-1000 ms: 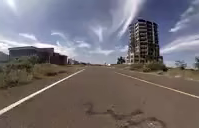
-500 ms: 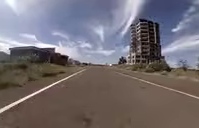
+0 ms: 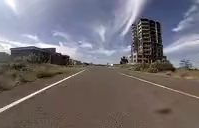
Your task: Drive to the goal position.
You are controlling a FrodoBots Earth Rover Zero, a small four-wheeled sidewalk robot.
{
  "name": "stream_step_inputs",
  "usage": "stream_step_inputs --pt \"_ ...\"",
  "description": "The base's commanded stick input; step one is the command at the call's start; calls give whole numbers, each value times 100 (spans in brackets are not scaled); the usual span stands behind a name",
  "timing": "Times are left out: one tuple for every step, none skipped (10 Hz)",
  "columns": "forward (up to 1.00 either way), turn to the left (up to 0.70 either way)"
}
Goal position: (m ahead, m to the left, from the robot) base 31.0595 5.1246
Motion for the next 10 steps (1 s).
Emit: stream_step_inputs --pt "100 0" --pt "100 0" --pt "100 0" --pt "100 -17" --pt "100 -39" --pt "100 -40" --pt "100 -40" --pt "100 -31" --pt "100 -22" --pt "100 0"
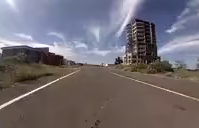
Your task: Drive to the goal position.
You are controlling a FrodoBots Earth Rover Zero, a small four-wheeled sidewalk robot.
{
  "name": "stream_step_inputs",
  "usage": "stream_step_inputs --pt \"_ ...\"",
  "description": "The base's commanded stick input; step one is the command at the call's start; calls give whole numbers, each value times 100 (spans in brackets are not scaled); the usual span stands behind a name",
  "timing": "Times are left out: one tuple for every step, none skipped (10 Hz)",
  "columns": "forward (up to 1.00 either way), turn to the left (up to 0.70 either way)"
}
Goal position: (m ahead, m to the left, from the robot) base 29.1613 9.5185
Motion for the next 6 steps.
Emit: stream_step_inputs --pt "100 0" --pt "100 0" --pt "100 0" --pt "100 0" --pt "100 0" --pt "100 0"
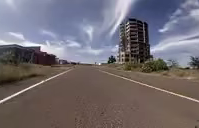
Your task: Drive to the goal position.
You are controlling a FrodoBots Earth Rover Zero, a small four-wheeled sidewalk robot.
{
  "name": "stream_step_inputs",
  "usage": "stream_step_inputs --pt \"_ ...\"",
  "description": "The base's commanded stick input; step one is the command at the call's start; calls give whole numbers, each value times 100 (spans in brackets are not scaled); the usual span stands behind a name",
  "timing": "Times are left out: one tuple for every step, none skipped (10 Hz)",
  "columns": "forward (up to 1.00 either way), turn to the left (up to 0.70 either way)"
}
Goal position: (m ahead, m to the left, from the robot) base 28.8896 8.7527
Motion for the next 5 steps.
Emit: stream_step_inputs --pt "100 0" --pt "100 0" --pt "100 0" --pt "99 0" --pt "99 0"
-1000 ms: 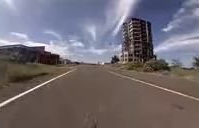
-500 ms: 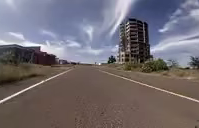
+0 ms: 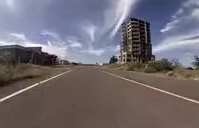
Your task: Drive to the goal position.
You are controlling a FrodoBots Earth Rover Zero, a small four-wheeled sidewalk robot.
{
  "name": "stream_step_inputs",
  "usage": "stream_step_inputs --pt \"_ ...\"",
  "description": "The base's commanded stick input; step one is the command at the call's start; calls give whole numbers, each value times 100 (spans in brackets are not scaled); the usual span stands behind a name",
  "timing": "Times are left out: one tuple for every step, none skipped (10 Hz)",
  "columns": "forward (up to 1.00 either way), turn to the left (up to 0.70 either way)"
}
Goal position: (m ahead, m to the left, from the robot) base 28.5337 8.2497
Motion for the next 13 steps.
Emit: stream_step_inputs --pt "98 0" --pt "100 0" --pt "100 0" --pt "100 0" --pt "100 0" --pt "100 0" --pt "100 0" --pt "100 36" --pt "100 39" --pt "100 40" --pt "100 40" --pt "100 0" --pt "100 0"
